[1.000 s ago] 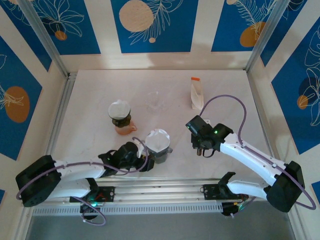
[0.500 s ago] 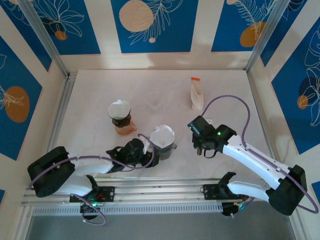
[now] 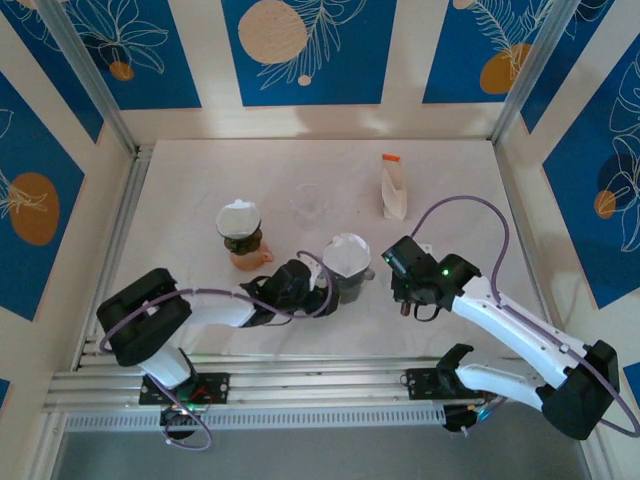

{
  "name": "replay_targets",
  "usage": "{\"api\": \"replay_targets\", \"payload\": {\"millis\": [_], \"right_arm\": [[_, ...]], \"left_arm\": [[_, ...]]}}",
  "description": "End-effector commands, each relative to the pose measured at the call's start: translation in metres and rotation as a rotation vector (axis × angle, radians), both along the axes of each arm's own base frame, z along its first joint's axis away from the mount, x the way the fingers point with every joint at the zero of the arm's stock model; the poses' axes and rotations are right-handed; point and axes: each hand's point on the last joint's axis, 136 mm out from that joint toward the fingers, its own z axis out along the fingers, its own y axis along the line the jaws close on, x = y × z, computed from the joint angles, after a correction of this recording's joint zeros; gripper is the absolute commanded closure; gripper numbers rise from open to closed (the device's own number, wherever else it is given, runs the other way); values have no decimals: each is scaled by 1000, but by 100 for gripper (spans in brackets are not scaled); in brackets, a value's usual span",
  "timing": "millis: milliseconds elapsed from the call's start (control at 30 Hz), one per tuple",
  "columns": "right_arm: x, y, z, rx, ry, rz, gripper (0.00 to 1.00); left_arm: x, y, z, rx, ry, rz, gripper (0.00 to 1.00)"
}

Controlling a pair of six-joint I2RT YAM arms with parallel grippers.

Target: Place the coffee filter in the dripper

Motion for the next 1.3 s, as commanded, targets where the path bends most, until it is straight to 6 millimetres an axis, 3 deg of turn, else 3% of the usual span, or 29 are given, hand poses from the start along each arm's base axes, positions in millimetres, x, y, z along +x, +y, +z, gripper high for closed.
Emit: {"api": "replay_targets", "payload": {"millis": [0,567,900,1067,1267], "right_arm": [[1,-10,4,-12,-33,-42,90],[-7,-17,1,2,-26,-51,90],[-9,-17,3,17,-32,-54,90],[-9,-15,3,24,-29,-51,90],[-9,-13,1,34,-25,-43,90]], "left_arm": [[22,-16,14,-56,-29,10,45],[89,-62,15,-43,-31,30,45],[125,-72,19,-13,-49,63,43],[130,-72,21,1,-48,62,36],[121,-65,23,-15,-22,72,30]]}}
